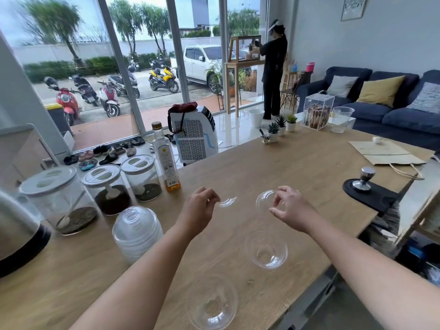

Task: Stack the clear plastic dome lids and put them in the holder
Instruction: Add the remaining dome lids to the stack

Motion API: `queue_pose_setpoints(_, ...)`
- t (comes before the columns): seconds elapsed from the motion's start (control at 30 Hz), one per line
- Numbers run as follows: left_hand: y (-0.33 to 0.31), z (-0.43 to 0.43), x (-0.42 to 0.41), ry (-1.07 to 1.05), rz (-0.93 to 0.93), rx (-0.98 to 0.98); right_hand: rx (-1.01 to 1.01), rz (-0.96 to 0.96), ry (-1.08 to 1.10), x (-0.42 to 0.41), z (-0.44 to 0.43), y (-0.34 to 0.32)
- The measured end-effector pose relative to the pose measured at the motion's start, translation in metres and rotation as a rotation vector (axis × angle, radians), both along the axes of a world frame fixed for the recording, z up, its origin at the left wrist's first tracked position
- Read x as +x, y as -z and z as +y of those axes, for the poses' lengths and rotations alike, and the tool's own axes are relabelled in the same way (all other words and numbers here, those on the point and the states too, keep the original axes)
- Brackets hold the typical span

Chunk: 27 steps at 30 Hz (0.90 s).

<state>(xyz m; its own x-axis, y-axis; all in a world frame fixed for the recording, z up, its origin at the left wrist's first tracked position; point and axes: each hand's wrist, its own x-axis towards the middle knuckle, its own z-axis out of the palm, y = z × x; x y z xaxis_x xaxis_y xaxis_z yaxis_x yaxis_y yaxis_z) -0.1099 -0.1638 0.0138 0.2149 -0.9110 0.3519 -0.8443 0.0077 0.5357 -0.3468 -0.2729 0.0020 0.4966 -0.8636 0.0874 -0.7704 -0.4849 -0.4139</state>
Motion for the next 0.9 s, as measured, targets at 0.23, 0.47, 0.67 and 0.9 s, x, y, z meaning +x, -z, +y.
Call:
queue_pose_setpoints(0.23,-0.049,0.026,0.04,-0.287,0.323,-0.198,-0.084,-0.143,-0.196,0.076,0.004,-0.045)
queue_pose_setpoints(0.47,-0.068,0.085,0.089,-0.498,0.775,-0.318,-0.081,-0.235,-0.381,0.145,0.03,-0.067)
queue_pose_setpoints(0.67,-0.041,0.125,0.115,-0.621,0.985,-0.242,-0.052,-0.274,-0.484,0.19,0.054,-0.069)
queue_pose_setpoints(0.9,-0.009,0.138,0.121,-0.643,1.053,-0.108,-0.008,-0.277,-0.533,0.215,0.063,-0.061)
